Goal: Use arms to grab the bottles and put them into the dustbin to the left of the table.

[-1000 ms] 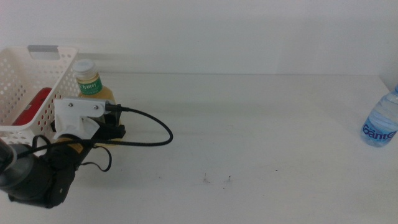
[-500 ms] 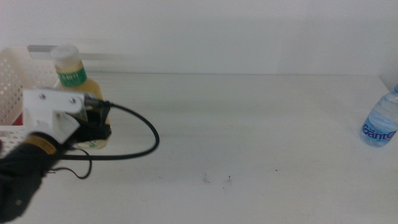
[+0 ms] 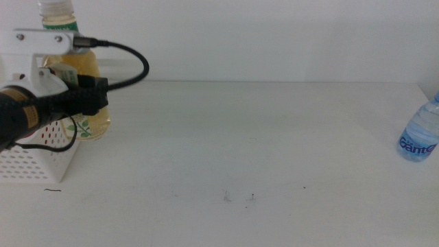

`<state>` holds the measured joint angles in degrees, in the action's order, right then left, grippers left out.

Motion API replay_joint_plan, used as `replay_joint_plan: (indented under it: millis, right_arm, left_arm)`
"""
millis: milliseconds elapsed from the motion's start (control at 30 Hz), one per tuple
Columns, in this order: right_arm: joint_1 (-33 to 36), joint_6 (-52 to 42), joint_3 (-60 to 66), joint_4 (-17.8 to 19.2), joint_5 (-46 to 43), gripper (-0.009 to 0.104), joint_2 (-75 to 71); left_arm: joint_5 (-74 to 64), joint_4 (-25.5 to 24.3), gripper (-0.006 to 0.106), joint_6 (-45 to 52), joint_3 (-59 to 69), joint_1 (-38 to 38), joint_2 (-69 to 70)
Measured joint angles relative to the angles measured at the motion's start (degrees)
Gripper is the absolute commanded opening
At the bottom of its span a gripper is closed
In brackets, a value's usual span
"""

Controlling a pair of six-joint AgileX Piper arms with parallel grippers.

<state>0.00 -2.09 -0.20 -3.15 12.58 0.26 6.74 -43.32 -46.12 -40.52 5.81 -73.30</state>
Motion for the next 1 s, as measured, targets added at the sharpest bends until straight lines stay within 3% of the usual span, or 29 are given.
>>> replay_joint_plan:
  millis: [133,200,667,733,900,1000]
  right_arm:
    - [0.0,0.0,0.0,0.0,0.0,0.092,0.0]
    - [0.0,0.0,0.0,0.0,0.0,0.092,0.0]
    - [0.0,0.0,0.0,0.0,0.0,0.092,0.0]
    - [0.0,0.0,0.0,0.0,0.0,0.092,0.0]
    - [0.0,0.0,0.0,0.0,0.0,0.092,0.0]
    - [0.0,0.0,0.0,0.0,0.0,0.092,0.0]
  left_arm:
    - [-0.6,-12.8,0.045,-14.8,-1.4,0.0,0.0]
    - [-0.3,-16.1,0.045,-17.5,-1.6,0.0,0.0]
    - [3.0,-19.8,0.045,-19.4,-1.7,0.0,0.0]
    - [2.2,-15.6,0.045,-15.4,-1.7,0.0,0.0]
    - [-6.2,10.2,0.045,9.3,-3.1,0.5,0.0]
    - [-16.0,18.9,0.045,18.8,-6.4,0.6,0.0]
